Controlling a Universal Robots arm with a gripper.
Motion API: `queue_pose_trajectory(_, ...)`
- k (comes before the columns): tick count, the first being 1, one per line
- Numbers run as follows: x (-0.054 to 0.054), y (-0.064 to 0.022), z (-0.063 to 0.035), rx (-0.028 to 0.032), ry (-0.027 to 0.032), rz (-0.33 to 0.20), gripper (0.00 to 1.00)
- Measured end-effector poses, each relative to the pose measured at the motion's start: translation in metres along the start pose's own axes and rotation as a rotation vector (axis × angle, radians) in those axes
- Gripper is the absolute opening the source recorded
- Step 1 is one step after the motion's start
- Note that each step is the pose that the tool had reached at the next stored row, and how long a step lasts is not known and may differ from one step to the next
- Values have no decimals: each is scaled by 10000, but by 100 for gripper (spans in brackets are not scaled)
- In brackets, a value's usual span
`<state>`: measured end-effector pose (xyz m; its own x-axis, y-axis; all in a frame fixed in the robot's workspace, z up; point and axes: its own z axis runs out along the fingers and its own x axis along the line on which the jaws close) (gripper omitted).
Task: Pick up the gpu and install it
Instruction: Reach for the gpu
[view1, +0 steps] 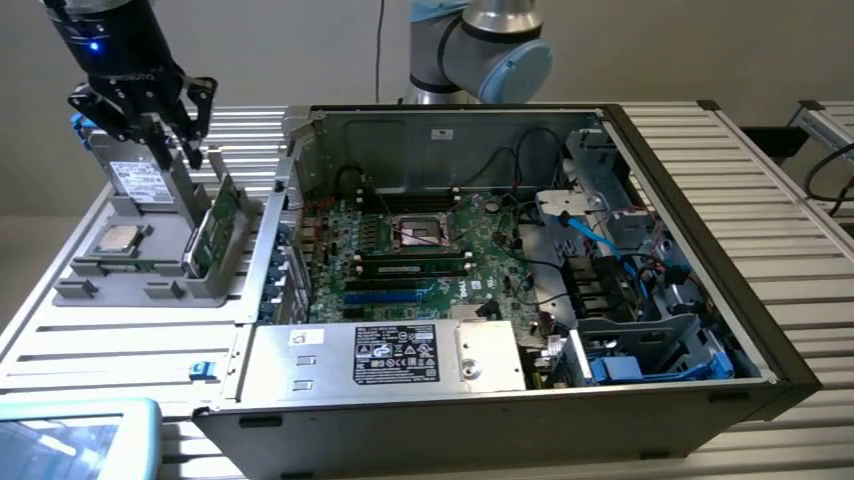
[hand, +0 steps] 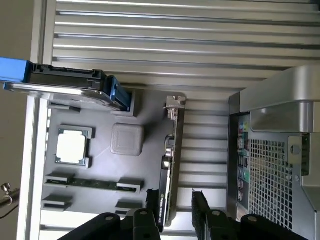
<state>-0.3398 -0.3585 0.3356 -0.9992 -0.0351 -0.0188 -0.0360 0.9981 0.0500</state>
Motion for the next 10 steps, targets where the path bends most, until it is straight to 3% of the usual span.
queue_pose_trajectory(10, 33, -18, 182, -83, 54, -1076, 40)
